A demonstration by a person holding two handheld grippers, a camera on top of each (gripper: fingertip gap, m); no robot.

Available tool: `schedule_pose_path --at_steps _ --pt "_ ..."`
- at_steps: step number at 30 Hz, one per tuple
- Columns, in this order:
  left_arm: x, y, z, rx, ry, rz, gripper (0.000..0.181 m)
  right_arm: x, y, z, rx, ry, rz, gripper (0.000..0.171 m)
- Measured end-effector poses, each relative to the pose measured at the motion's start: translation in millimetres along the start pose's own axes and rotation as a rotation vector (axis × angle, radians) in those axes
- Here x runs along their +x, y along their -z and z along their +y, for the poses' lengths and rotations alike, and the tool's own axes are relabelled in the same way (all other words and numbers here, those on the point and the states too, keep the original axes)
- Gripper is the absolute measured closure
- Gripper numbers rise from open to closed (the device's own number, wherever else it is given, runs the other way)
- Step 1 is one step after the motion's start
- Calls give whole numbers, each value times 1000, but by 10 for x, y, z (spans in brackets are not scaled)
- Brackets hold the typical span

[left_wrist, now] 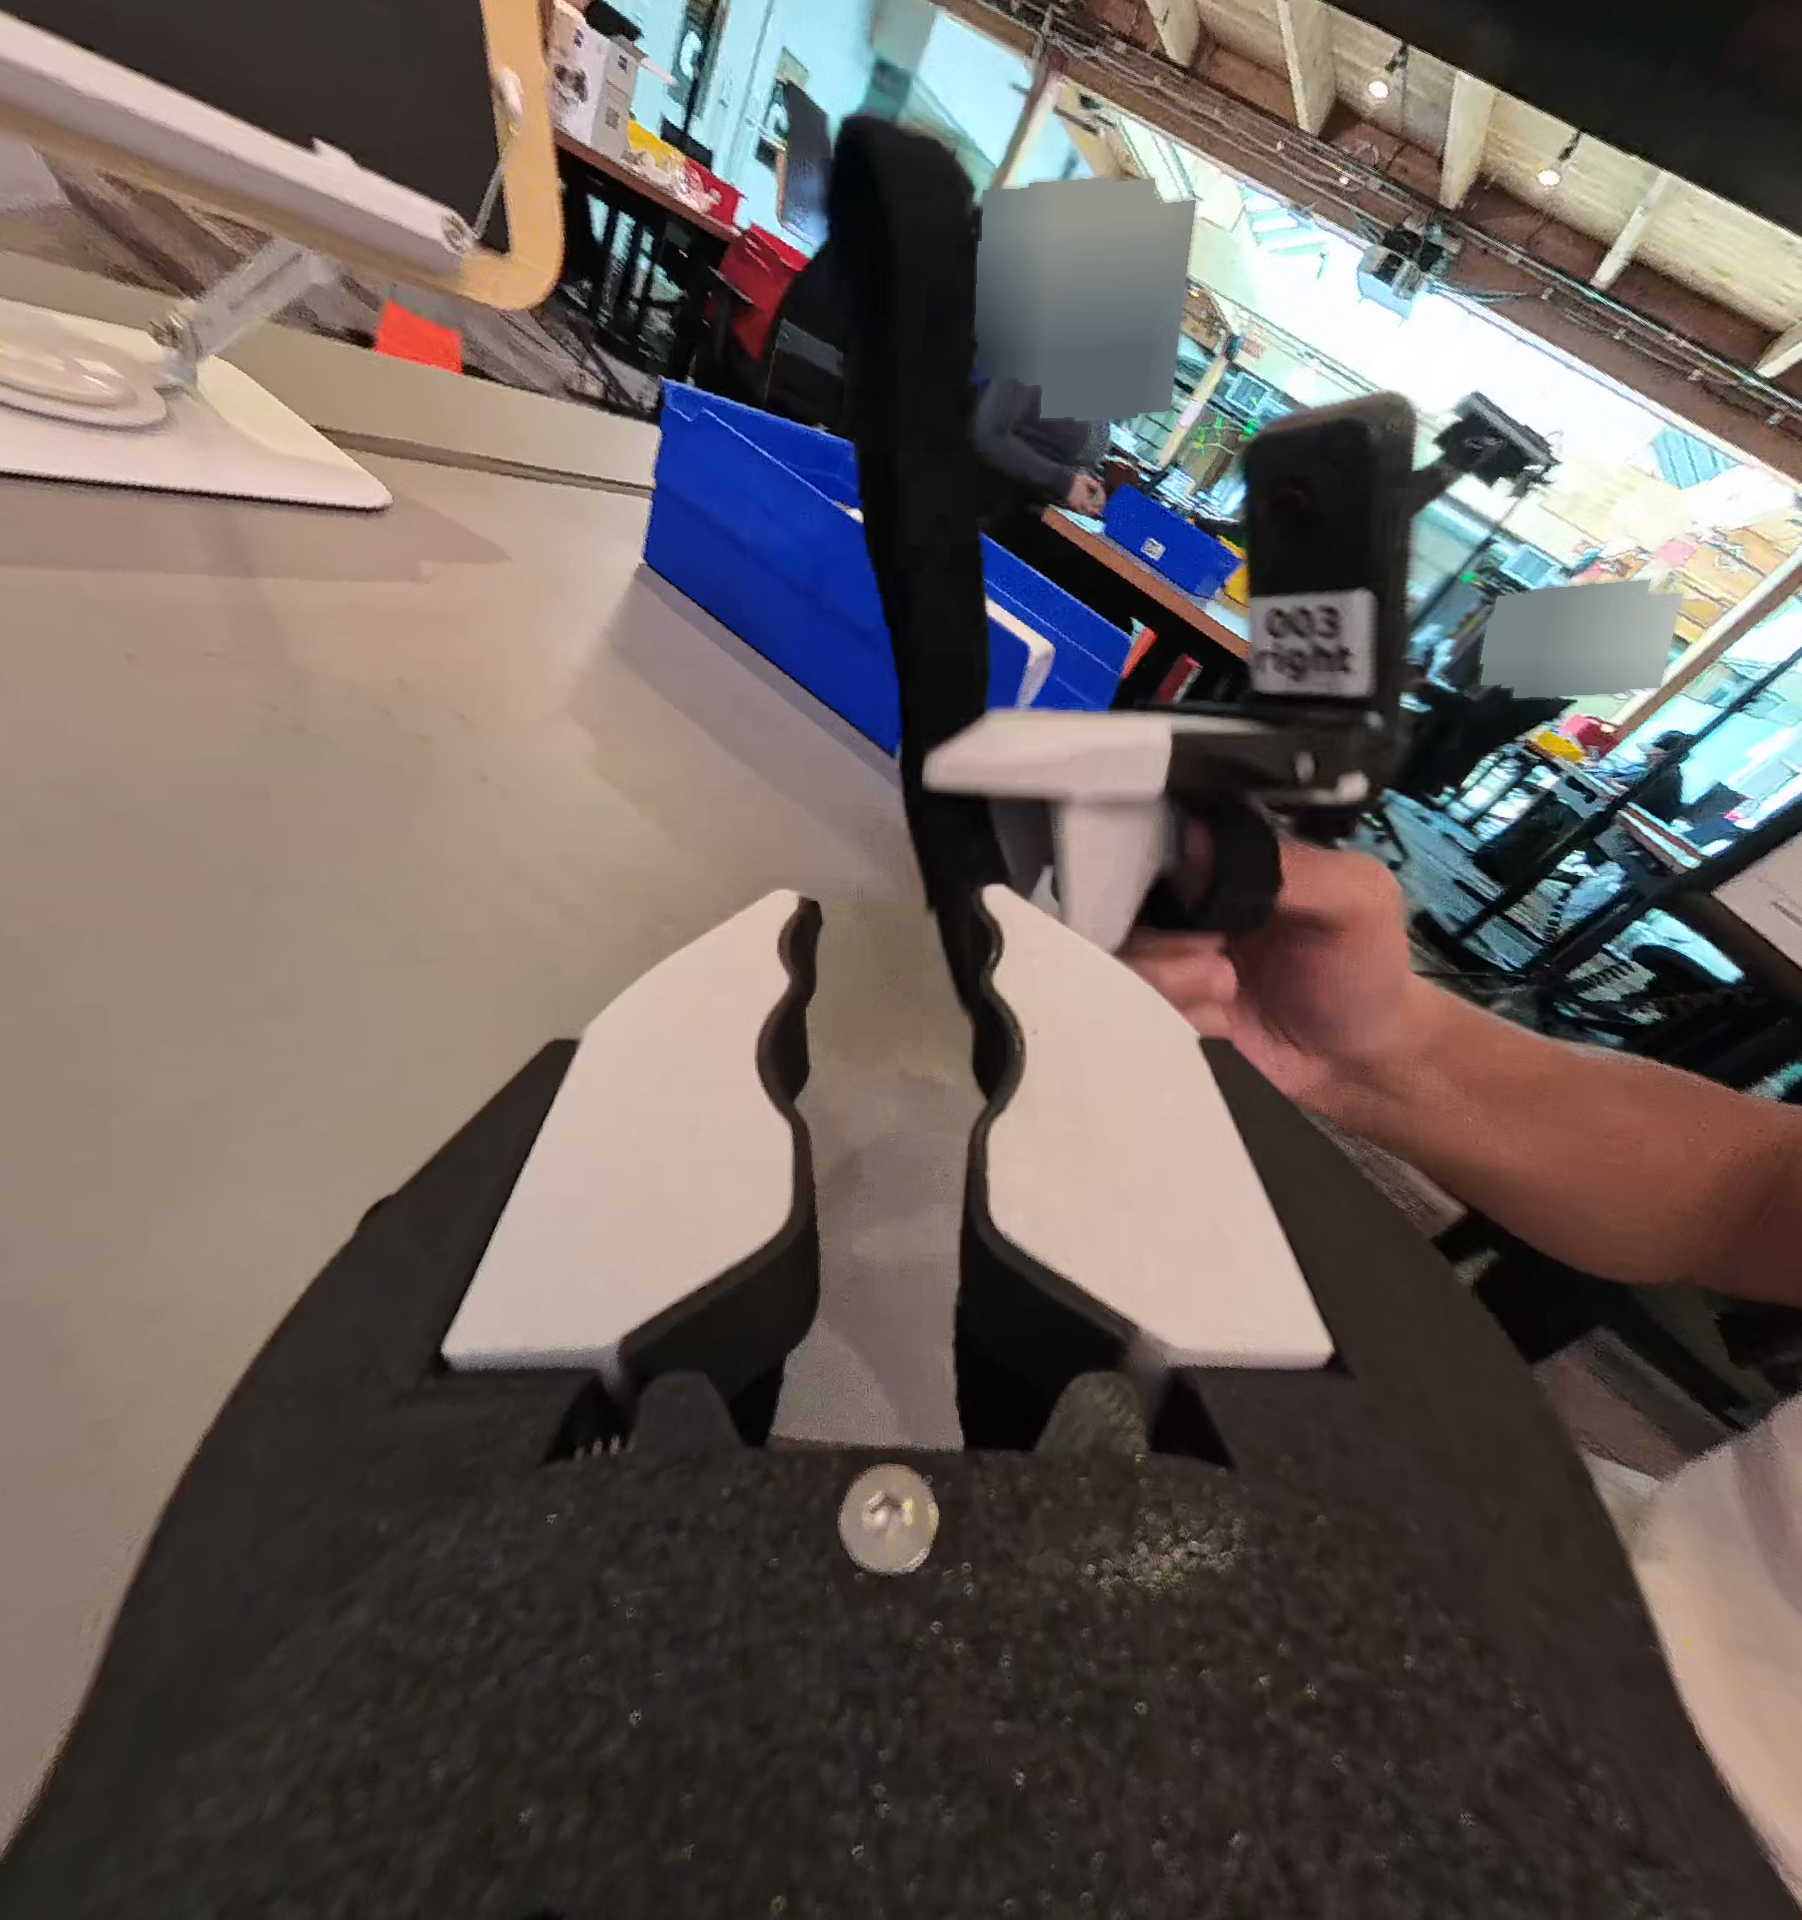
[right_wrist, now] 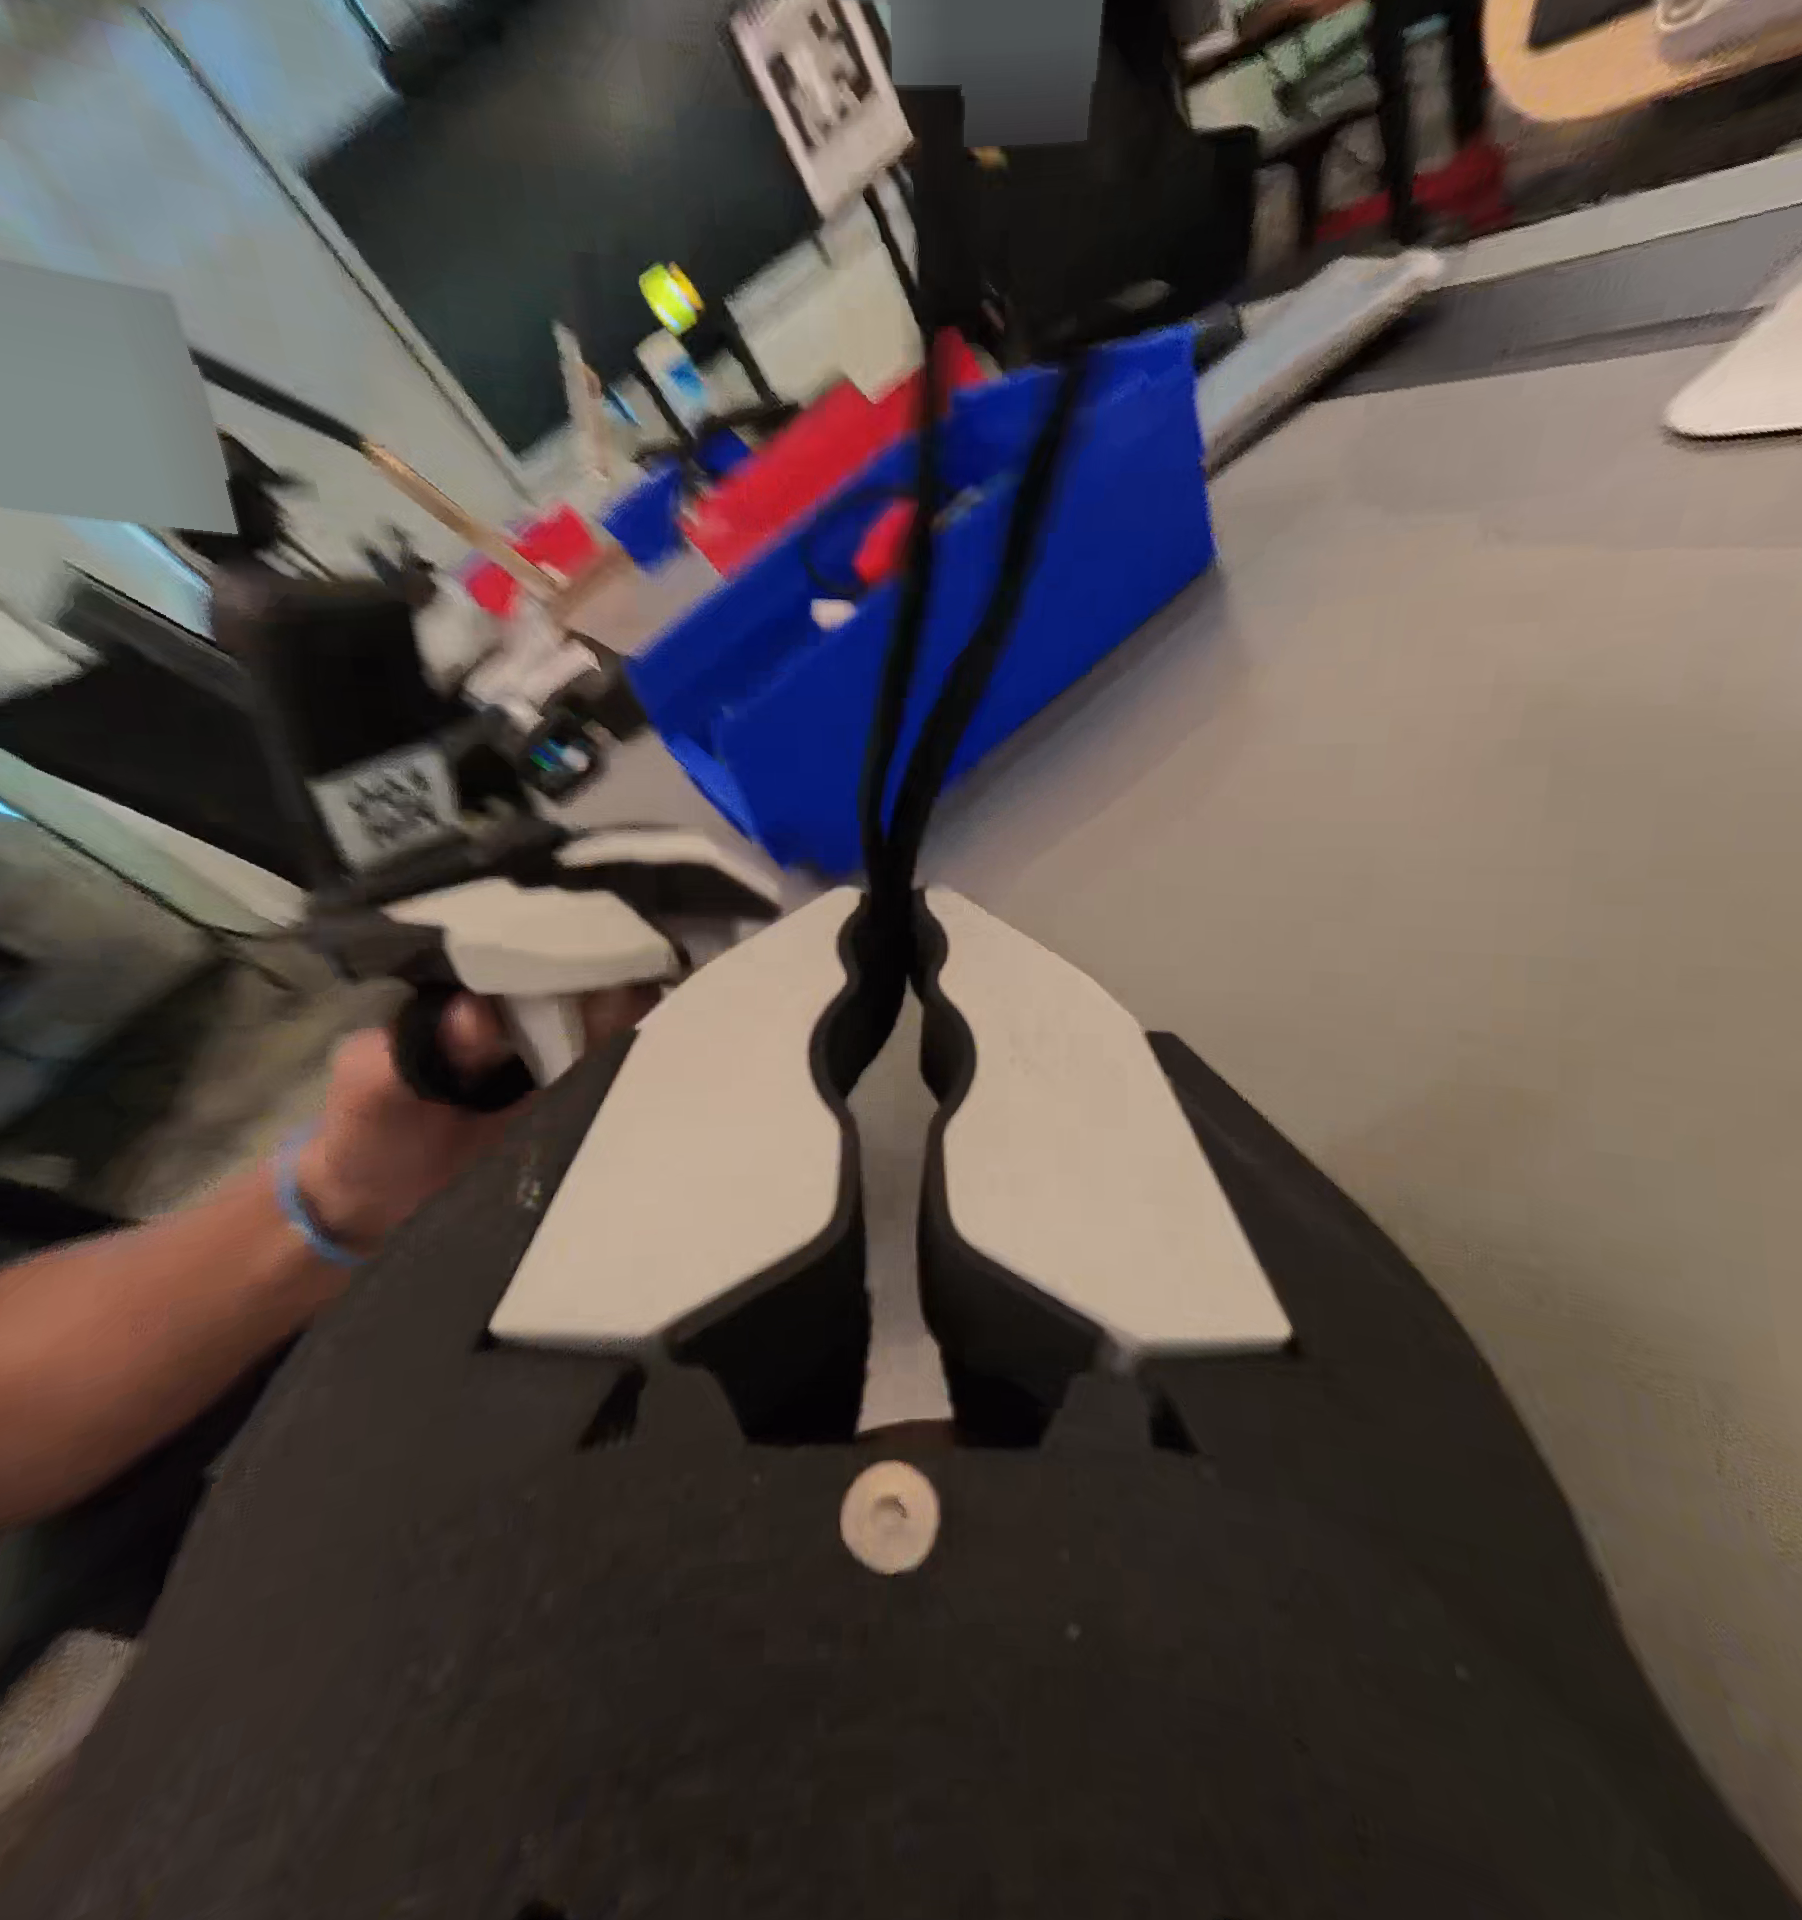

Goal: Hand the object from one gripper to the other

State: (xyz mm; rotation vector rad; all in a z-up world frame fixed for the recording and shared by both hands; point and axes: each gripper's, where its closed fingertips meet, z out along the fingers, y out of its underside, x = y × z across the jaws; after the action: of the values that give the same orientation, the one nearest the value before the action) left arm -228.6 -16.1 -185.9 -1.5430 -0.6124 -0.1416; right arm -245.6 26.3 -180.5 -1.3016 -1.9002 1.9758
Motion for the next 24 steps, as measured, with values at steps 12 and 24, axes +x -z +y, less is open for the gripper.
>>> schedule_pose_path --at_steps 12,24 --pt "499 -154 253 -77 255 290 143 -98 383 -542 363 206 -138 164" --pt "359 -222 92 79 343 211 176 -377 238 -436 531 302 20 166"
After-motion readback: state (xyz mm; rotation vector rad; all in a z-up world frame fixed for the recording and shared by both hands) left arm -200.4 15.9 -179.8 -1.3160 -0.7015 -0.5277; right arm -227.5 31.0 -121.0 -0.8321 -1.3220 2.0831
